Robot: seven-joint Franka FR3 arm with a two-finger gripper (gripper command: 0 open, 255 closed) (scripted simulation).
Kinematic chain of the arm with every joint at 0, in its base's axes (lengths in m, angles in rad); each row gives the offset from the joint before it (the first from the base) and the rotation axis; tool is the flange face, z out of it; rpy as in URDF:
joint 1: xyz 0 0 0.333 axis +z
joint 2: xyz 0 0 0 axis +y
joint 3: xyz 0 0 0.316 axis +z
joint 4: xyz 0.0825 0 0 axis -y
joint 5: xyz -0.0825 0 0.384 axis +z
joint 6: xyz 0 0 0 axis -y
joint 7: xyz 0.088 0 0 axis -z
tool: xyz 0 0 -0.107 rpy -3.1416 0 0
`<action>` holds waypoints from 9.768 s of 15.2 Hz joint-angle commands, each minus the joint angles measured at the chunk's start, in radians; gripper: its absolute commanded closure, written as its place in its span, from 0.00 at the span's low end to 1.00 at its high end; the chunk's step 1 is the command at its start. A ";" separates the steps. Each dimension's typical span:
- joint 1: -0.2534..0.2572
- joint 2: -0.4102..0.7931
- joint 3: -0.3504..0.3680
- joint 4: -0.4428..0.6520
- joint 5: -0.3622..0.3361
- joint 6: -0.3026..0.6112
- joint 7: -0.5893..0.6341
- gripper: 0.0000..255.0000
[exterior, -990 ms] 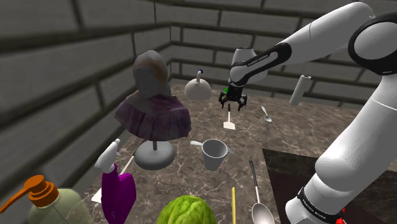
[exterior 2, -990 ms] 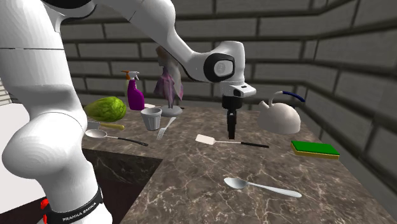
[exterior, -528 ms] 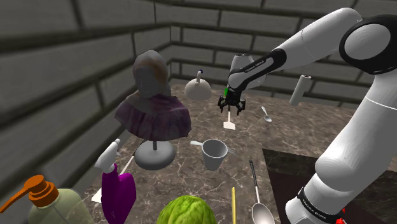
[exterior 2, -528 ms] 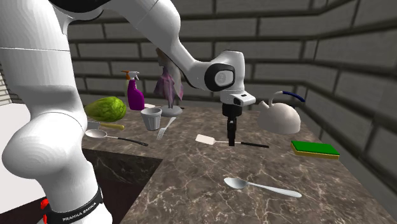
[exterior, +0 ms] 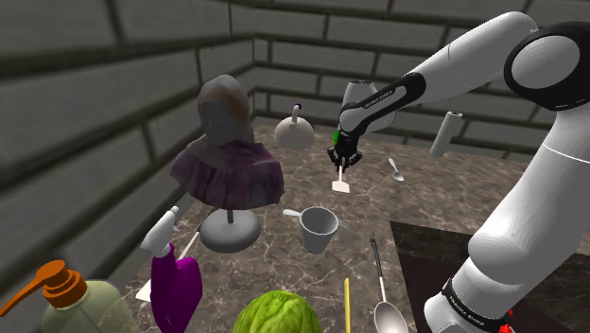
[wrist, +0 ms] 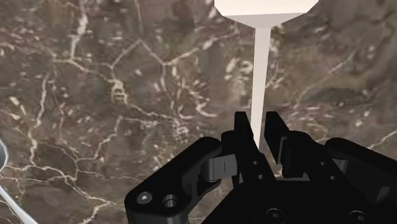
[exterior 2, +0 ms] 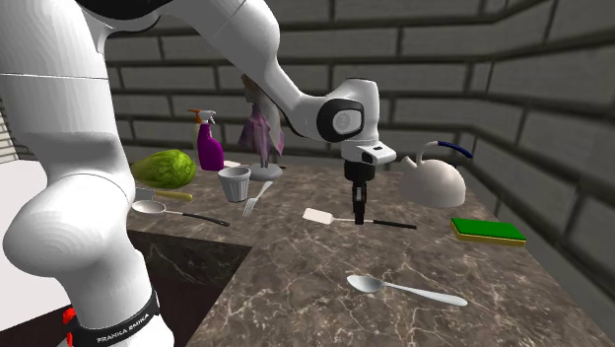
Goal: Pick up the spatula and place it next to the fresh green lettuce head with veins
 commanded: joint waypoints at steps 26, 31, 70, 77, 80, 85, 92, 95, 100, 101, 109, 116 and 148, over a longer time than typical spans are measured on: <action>0.000 -0.126 0.001 0.125 0.024 -0.249 -0.024 1.00; 0.000 -0.146 0.001 0.170 0.027 -0.316 -0.028 1.00; 0.202 -1.012 0.187 -0.289 0.227 -0.719 0.228 1.00; 0.301 -1.210 0.282 -0.337 0.337 -0.862 0.357 1.00; 0.345 -1.278 0.330 -0.338 0.391 -0.923 0.422 1.00; 0.411 -1.366 0.416 -0.315 0.492 -1.018 0.538 1.00; 0.469 -1.440 0.524 -0.289 0.619 -1.087 0.663 1.00; 0.481 -1.462 0.546 -0.331 0.641 -1.066 0.663 1.00; 0.503 -1.495 0.588 -0.400 0.682 -1.031 0.664 1.00; 0.508 -1.501 0.597 -0.413 0.690 -1.024 0.664 1.00; 0.549 -1.543 0.678 -0.514 0.769 -0.968 0.669 1.00; 0.590 -1.567 0.765 -0.594 0.851 -0.915 0.675 1.00; 0.597 -1.569 0.785 -0.599 0.870 -0.909 0.683 0.00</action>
